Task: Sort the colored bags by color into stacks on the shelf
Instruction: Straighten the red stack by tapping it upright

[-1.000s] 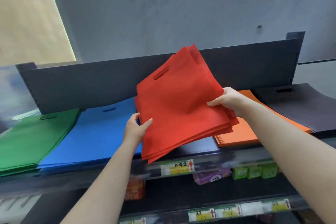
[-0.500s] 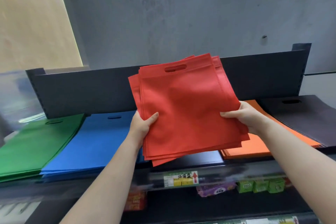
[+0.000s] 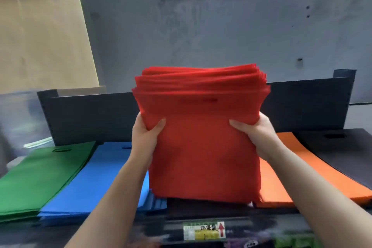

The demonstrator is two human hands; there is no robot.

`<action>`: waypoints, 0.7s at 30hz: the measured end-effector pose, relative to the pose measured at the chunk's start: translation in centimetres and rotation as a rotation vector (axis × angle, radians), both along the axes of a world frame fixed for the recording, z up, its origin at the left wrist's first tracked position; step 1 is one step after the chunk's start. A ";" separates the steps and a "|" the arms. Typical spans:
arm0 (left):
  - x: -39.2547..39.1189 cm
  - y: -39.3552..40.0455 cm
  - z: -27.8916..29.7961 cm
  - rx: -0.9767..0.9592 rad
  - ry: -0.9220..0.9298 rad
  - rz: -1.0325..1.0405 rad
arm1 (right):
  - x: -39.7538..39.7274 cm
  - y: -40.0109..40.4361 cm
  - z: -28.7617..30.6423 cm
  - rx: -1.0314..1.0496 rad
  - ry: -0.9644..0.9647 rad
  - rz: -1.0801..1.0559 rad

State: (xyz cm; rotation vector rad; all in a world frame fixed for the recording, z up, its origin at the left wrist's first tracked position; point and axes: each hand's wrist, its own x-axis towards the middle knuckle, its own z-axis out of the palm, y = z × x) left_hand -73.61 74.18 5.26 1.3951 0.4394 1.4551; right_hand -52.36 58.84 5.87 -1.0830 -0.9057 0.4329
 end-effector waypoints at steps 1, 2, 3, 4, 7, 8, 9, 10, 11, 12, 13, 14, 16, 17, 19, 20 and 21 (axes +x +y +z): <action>0.1 -0.4 0.9 0.015 -0.032 -0.006 | -0.1 0.2 1.0 0.034 -0.010 -0.047; 0.3 -0.6 2.0 0.031 -0.045 -0.022 | -0.1 0.3 2.1 0.063 -0.025 -0.080; 0.2 -0.7 3.1 0.046 -0.037 -0.038 | -0.1 0.4 3.2 0.082 -0.038 -0.094; 0.2 -0.7 4.1 0.052 -0.016 -0.058 | 0.1 0.5 4.1 0.091 -0.041 -0.085; -0.2 -0.2 4.9 -0.033 0.067 -0.102 | 0.3 0.8 4.3 -0.002 -0.021 -0.002; -0.4 -0.1 4.3 -0.053 0.130 -0.087 | 0.2 0.7 3.4 -0.058 -0.010 0.006; -0.7 0.0 3.3 -0.052 0.215 -0.065 | 0.2 0.5 2.2 -0.102 0.012 0.005; -1.0 0.0 2.2 -0.047 0.284 -0.060 | 0.1 0.2 1.0 -0.126 0.046 0.007; -1.3 -0.1 1.3 -0.048 0.309 -0.071 | -0.2 0.0 0.2 -0.128 0.085 0.015; -1.3 -0.3 0.8 -0.052 0.277 -0.093 | -0.4 -0.1 -0.2 -0.109 0.112 0.018; -1.2 -0.4 0.7 -0.051 0.223 -0.103 | -0.5 0.0 0.0 -0.084 0.118 0.003; -0.9 -0.7 1.1 -0.040 0.182 -0.099 | -0.7 0.1 0.7 -0.060 0.102 -0.021; -0.2 -1.0 2.2 -0.036 0.124 -0.106 | -1.2 0.6 2.5 -0.009 0.059 -0.039; 0.1 -1.1 2.7 -0.071 0.088 -0.149 | -1.3 0.8 3.3 0.003 0.044 -0.008; 0.1 -1.2 3.1 -0.128 0.129 -0.252 | -1.4 0.6 4.3 -0.099 -0.022 0.106; -0.3 -1.1 3.1 -0.115 0.240 -0.274 | -1.4 0.2 4.2 -0.196 -0.067 0.177; -0.9 -0.9 2.8 -0.087 0.367 -0.283 | -1.0 -0.2 3.9 -0.263 -0.088 0.234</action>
